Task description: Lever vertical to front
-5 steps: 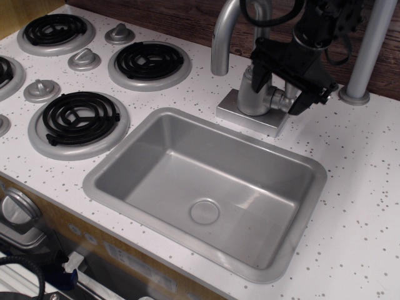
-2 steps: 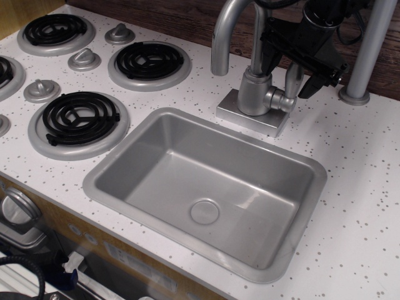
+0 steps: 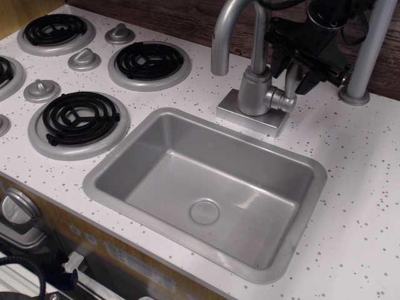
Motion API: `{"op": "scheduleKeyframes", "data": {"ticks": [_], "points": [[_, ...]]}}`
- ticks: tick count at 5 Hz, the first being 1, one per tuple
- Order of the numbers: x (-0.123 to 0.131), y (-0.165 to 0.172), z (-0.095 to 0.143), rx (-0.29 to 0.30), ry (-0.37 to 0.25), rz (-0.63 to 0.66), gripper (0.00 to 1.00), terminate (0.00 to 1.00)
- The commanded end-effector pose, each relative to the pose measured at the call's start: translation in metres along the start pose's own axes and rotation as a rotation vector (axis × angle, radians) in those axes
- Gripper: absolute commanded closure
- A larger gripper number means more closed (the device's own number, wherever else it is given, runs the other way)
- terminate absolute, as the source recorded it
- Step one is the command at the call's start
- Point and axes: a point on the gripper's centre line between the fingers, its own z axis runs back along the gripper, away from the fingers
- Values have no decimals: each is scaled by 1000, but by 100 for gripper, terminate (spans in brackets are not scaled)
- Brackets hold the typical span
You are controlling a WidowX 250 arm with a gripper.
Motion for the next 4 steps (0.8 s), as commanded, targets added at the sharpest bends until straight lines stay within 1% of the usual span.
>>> {"op": "scheduleKeyframes", "data": {"ticks": [1,2,3,4], "points": [[7,1,25,1,-30,7,100,0],[0,0,27,-17,25,24,100,0],[-20,-1,18,-48,67,61,100,0],[-28,-2,7,-87,100,70,100,0]]}}
